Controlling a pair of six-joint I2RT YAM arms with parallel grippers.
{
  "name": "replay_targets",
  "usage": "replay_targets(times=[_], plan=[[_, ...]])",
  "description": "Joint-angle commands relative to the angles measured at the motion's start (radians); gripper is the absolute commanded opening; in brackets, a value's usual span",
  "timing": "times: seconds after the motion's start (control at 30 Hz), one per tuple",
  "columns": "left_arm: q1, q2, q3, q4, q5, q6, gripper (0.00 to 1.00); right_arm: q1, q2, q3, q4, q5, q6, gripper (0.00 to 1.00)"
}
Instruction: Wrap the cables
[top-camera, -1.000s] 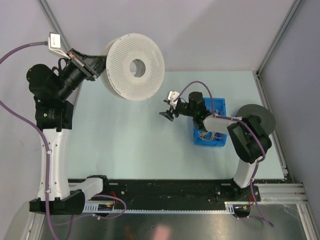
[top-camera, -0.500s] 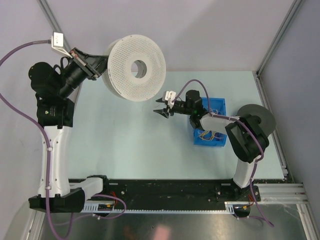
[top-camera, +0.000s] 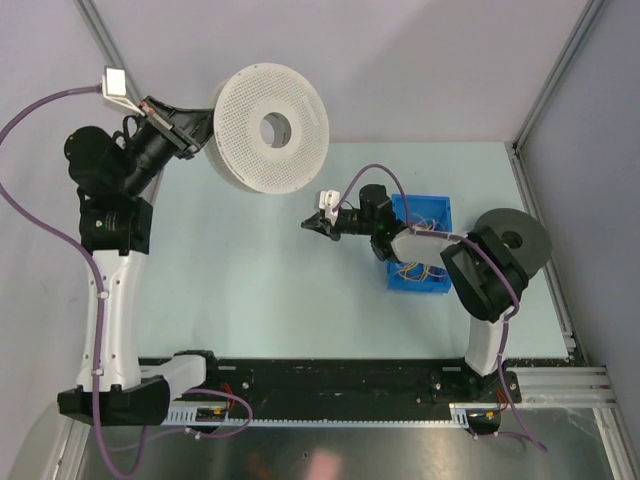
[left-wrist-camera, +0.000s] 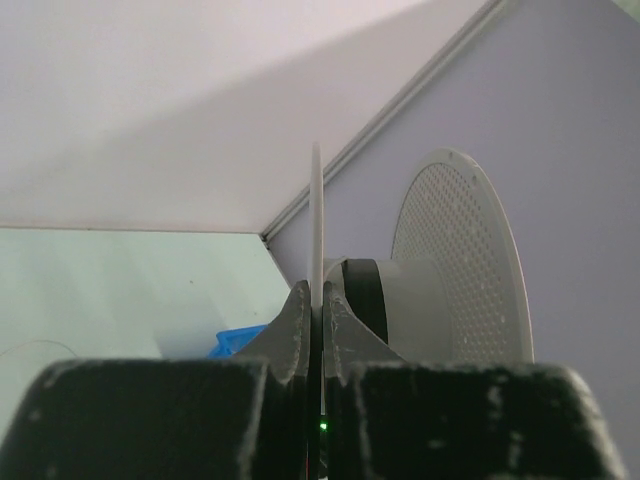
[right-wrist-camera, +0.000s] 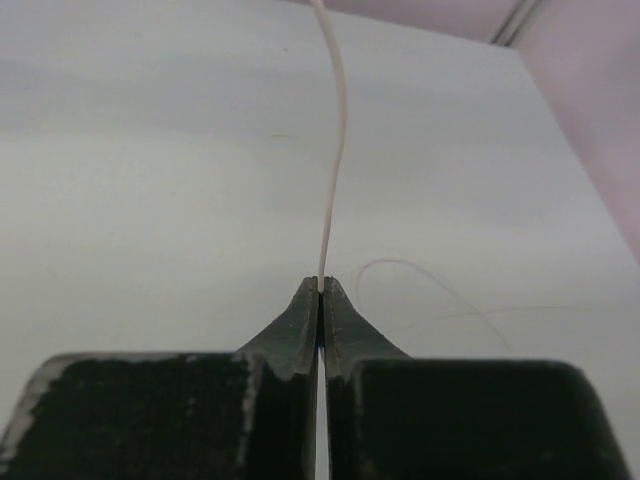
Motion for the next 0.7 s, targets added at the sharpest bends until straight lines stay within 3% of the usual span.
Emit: replay_targets(times=[0.0,0.23,0.4,0.5,0.67], plan=[[-0.004,-0.025,-0.043,0.063,-0.174,0.027,0.0,0.018,-0.1,0.038,-0.187,0.0,-0.02,0.0],[-0.078,0.016,-0.158,-0.016,-0.514,0.217,0.0,0.12,-0.329,0.042,-0.64,0.077,-0.281,0.0],[-0.21,0.052,-0.215,-0.03,-0.716,0.421,0.0,0.171,-0.452,0.095,-0.899,0.106,-0.446,0.0],[-0.265,0.063,-0.259,-0.029,-0.748,0.527,0.0,0.18,-0.48,0.155,-0.944,0.159,-0.479,0.0],[-0.301,0.04,-0.346,-0.026,-0.626,0.671,0.0,0.16,-0.461,0.259,-0.943,0.252,-0.479,0.0]])
